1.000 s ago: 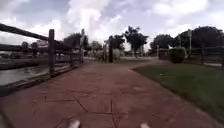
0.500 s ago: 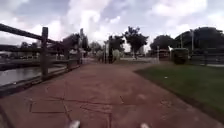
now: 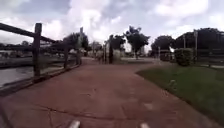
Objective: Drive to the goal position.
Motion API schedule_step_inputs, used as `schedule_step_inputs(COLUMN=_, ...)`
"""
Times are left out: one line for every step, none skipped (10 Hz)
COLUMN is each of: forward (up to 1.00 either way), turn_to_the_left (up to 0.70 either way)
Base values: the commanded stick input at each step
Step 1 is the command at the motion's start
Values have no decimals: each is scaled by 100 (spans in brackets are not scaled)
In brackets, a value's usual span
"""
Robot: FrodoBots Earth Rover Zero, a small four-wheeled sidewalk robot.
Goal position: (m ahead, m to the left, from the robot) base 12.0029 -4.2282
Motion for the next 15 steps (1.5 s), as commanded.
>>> schedule_step_inputs(forward=70, turn_to_the_left=1)
schedule_step_inputs(forward=70, turn_to_the_left=1)
schedule_step_inputs(forward=70, turn_to_the_left=1)
schedule_step_inputs(forward=70, turn_to_the_left=1)
schedule_step_inputs(forward=70, turn_to_the_left=1)
schedule_step_inputs(forward=70, turn_to_the_left=1)
schedule_step_inputs(forward=70, turn_to_the_left=2)
schedule_step_inputs(forward=70, turn_to_the_left=2)
schedule_step_inputs(forward=70, turn_to_the_left=2)
schedule_step_inputs(forward=70, turn_to_the_left=2)
schedule_step_inputs(forward=70, turn_to_the_left=2)
schedule_step_inputs(forward=70, turn_to_the_left=2)
schedule_step_inputs(forward=70, turn_to_the_left=2)
schedule_step_inputs(forward=70, turn_to_the_left=2)
schedule_step_inputs(forward=70, turn_to_the_left=2)
